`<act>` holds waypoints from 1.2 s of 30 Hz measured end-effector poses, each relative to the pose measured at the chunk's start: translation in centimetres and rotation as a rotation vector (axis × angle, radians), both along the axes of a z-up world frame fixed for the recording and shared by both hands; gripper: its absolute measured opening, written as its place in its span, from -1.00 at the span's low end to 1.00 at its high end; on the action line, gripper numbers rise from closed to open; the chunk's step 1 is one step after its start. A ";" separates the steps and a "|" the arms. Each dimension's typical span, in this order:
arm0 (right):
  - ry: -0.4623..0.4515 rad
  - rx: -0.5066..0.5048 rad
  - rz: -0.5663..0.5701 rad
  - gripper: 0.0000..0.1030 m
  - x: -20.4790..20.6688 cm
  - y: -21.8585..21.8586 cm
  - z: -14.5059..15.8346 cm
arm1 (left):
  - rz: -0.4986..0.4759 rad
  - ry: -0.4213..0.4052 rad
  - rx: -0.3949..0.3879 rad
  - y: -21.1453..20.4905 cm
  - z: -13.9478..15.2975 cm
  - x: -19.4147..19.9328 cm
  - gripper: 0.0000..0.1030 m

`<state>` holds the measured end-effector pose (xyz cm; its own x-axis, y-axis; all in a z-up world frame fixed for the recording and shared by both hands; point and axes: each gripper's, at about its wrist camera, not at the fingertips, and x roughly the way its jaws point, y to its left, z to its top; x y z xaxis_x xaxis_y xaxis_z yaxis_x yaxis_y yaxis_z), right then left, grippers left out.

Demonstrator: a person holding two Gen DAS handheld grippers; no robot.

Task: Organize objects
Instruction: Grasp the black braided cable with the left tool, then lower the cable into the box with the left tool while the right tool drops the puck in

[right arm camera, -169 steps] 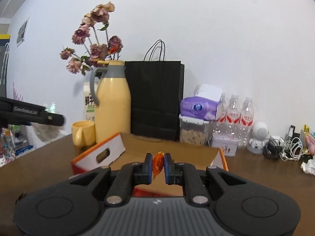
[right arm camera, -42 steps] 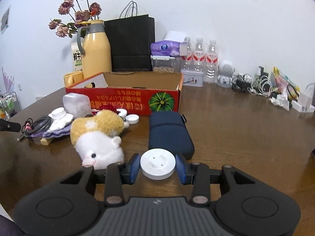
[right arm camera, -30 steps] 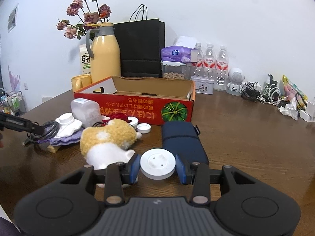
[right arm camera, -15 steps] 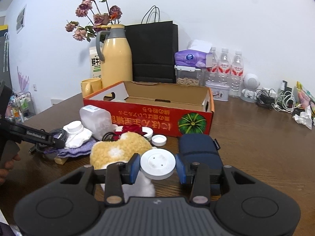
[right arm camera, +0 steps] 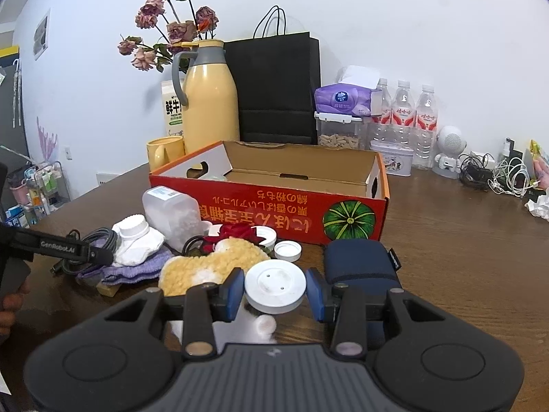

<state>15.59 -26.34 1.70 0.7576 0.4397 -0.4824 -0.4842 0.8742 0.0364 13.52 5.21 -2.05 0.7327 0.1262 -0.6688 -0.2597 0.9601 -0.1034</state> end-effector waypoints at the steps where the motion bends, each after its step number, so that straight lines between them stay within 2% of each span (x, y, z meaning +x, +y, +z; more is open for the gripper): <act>1: 0.000 0.001 0.001 -0.26 0.1 0.0 0.0 | -0.002 -0.008 0.010 0.0 0.3 -0.1 0.83; 11: -0.042 0.017 0.010 -0.26 1.3 0.3 1.1 | -0.046 -0.143 0.117 -0.7 5.5 0.1 0.83; 16: -0.107 0.019 0.009 -0.26 2.8 1.1 3.1 | -0.105 -0.232 0.150 -2.6 9.1 2.5 0.83; 24: -0.173 0.013 -0.005 -0.26 7.5 3.2 6.2 | -0.223 -0.322 0.174 -7.6 13.3 7.4 0.83; 26: -0.172 0.008 -0.008 -0.26 8.8 3.8 6.6 | -0.233 -0.320 0.171 -8.4 13.5 9.2 0.83; 30: -0.149 0.011 -0.027 -0.26 12.1 5.1 6.7 | -0.231 -0.263 0.149 -9.5 13.1 13.5 0.83; 36: -0.069 0.020 -0.108 -0.26 17.3 6.0 4.7 | -0.177 -0.157 0.159 -10.5 10.2 20.1 0.83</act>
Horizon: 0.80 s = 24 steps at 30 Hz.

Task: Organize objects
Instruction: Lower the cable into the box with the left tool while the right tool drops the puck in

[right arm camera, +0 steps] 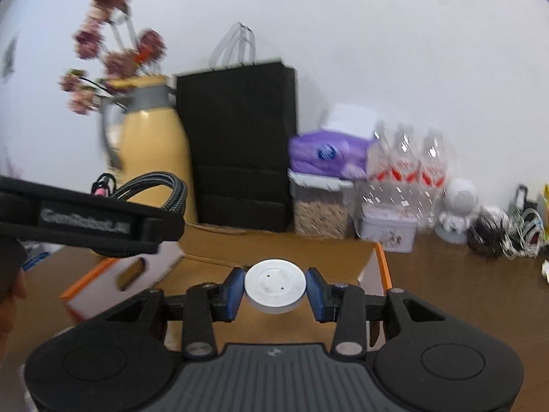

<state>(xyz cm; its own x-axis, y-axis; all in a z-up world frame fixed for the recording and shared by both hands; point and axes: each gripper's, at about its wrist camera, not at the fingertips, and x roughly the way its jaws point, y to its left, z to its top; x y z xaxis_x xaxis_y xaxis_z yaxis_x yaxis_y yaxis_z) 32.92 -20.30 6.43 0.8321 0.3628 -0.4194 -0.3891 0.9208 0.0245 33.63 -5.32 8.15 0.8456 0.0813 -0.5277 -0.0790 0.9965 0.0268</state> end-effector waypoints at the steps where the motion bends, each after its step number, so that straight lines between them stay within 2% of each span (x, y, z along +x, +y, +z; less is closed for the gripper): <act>1: 0.017 -0.005 -0.016 -0.26 0.7 0.2 -0.5 | 0.006 0.024 -0.005 0.1 -0.6 0.8 0.83; 5: 0.082 -0.046 -0.068 -0.26 3.1 0.5 -2.8 | 0.040 0.135 -0.005 0.2 -3.6 3.5 0.83; 7: 0.111 -0.059 -0.067 -0.26 3.6 0.6 -3.7 | 0.066 0.199 0.018 0.2 -5.3 4.5 0.83; 10: 0.152 -0.067 -0.050 -0.26 3.9 0.7 -4.6 | 0.087 0.274 0.012 0.4 -7.0 5.5 0.83; 19: 0.195 -0.065 -0.021 -0.24 4.1 0.9 -5.2 | 0.091 0.277 0.034 0.3 -6.8 5.0 0.88; 20: 0.196 -0.066 -0.020 -0.11 4.1 0.9 -5.2 | 0.092 0.274 0.035 0.3 -6.7 4.9 0.90; 21: 0.194 -0.066 -0.020 0.11 3.9 0.8 -5.1 | 0.094 0.265 0.038 0.3 -6.7 4.7 0.98; 24: 0.184 -0.064 -0.020 0.58 3.7 0.8 -4.8 | 0.101 0.218 0.060 0.2 -6.2 4.1 1.00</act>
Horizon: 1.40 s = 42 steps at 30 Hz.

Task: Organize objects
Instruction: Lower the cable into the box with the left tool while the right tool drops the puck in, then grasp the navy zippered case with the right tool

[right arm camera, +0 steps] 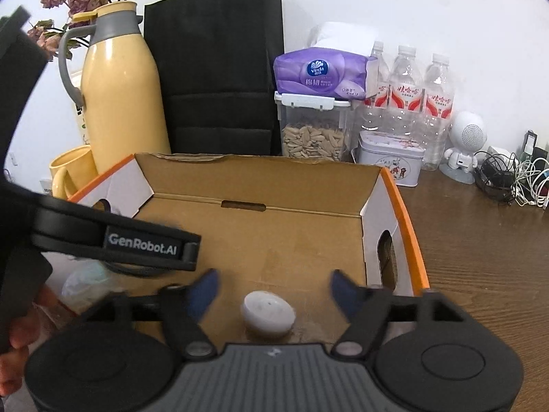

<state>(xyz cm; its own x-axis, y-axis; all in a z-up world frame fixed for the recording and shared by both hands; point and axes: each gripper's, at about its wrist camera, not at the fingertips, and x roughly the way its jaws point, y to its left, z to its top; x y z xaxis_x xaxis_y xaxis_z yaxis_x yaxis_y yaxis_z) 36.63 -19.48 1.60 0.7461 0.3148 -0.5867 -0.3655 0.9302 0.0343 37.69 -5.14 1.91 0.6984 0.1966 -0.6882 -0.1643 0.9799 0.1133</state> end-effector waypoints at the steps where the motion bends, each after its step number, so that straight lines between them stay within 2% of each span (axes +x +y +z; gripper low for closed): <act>1: -0.005 0.004 0.002 0.61 -0.1 0.0 0.1 | -0.001 -0.008 0.004 0.0 0.1 -0.2 1.00; 4: -0.007 0.007 -0.005 0.80 -0.1 0.0 0.3 | -0.003 -0.033 0.004 0.0 0.5 -0.5 1.00; 6: -0.006 0.007 -0.015 1.00 -0.2 -0.1 0.4 | -0.001 -0.044 0.003 0.0 0.8 -0.9 1.00; 12: -0.027 0.021 -0.021 1.00 -1.2 -0.4 1.5 | 0.010 -0.076 -0.012 0.8 1.9 -2.5 1.00; 17: -0.075 0.039 -0.035 1.00 -3.2 -1.6 3.2 | 0.014 -0.143 -0.024 1.8 3.4 -5.6 1.00; 22: -0.141 0.037 -0.043 1.00 -6.5 -3.0 4.9 | -0.006 -0.226 -0.040 2.9 5.2 -9.5 1.00; 27: -0.190 0.052 -0.015 1.00 -10.7 -4.5 5.9 | -0.036 -0.275 -0.057 3.7 6.0 -13.8 1.00; 33: -0.197 0.060 -0.011 1.00 -15.5 -6.5 5.4 | -0.055 -0.290 -0.069 4.8 5.6 -19.1 1.00; 42: -0.152 0.035 -0.030 1.00 -20.7 -8.9 3.1 | 0.006 -0.256 -0.133 7.7 2.8 -25.8 1.00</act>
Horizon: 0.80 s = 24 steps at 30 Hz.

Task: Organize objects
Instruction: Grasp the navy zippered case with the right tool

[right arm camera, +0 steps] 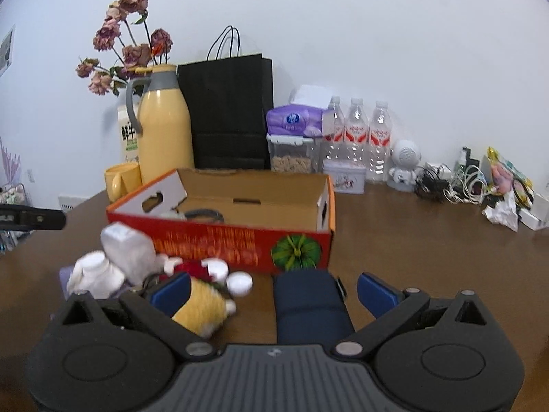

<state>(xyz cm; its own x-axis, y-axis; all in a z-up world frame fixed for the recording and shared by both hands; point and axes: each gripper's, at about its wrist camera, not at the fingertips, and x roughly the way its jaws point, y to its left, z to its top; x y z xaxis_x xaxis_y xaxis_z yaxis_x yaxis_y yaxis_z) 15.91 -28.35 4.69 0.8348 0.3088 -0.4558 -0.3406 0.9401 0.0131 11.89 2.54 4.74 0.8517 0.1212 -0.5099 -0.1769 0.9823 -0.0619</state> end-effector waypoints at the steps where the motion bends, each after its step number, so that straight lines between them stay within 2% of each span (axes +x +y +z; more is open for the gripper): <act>1: 0.006 -0.005 -0.003 1.00 -0.4 -0.2 -0.3 | 0.007 0.010 -0.006 0.3 -0.4 -0.5 1.00; 12: 0.093 -0.028 -0.016 1.00 -1.9 -1.6 -3.3 | 0.027 0.049 -0.011 1.4 -2.8 -3.8 1.00; 24: 0.182 -0.095 -0.023 1.00 4.5 -1.3 -4.7 | 0.059 0.064 -0.033 2.5 -3.4 -4.2 1.00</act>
